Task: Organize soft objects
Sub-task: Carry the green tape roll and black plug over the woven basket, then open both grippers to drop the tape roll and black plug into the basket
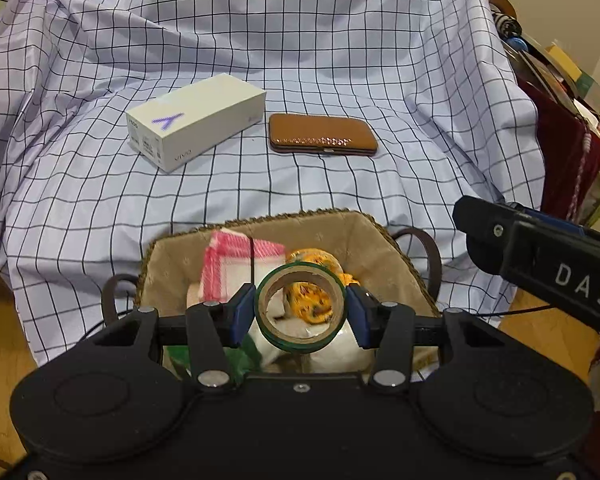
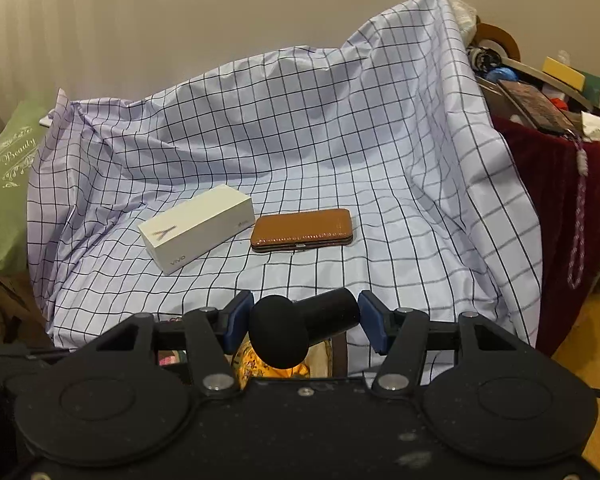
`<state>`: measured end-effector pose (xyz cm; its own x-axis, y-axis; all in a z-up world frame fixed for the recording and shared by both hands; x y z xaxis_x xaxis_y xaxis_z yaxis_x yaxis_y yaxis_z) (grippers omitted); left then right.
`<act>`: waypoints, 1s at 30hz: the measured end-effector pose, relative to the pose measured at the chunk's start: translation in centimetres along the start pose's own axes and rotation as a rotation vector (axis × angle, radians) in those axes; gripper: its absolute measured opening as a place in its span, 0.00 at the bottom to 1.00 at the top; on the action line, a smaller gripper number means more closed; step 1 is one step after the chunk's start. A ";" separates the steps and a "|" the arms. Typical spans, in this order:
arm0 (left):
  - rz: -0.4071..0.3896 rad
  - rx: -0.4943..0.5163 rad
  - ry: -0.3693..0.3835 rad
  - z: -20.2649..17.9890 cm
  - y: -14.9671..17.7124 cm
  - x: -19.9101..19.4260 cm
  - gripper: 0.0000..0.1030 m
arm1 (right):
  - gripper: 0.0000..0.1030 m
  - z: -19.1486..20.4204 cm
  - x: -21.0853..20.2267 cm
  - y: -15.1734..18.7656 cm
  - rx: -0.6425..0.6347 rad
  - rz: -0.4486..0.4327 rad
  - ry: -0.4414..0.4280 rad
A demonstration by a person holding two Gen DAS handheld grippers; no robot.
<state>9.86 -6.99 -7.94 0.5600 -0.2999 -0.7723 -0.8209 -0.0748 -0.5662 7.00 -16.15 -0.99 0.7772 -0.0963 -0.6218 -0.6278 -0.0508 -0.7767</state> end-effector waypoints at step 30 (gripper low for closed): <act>0.082 -0.030 -0.011 0.9 3.5 2.0 0.54 | 0.55 -0.2 0.6 3.3 0.040 0.102 0.033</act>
<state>8.23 -7.00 -11.73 0.4916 -0.2961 -0.8189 -0.8670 -0.0787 -0.4921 5.41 -16.59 -3.92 0.7068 -0.1319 -0.6950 -0.7011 0.0002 -0.7130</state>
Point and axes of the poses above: each gripper's, at about its wrist camera, not at the fingertips, and x roughly the way its jaws point, z to its left, y to its underside, the point moved 10 cm from there along x, roughly the way its jaws point, and after that the axes turned 15 degrees about -x, right-handed, at the moved point
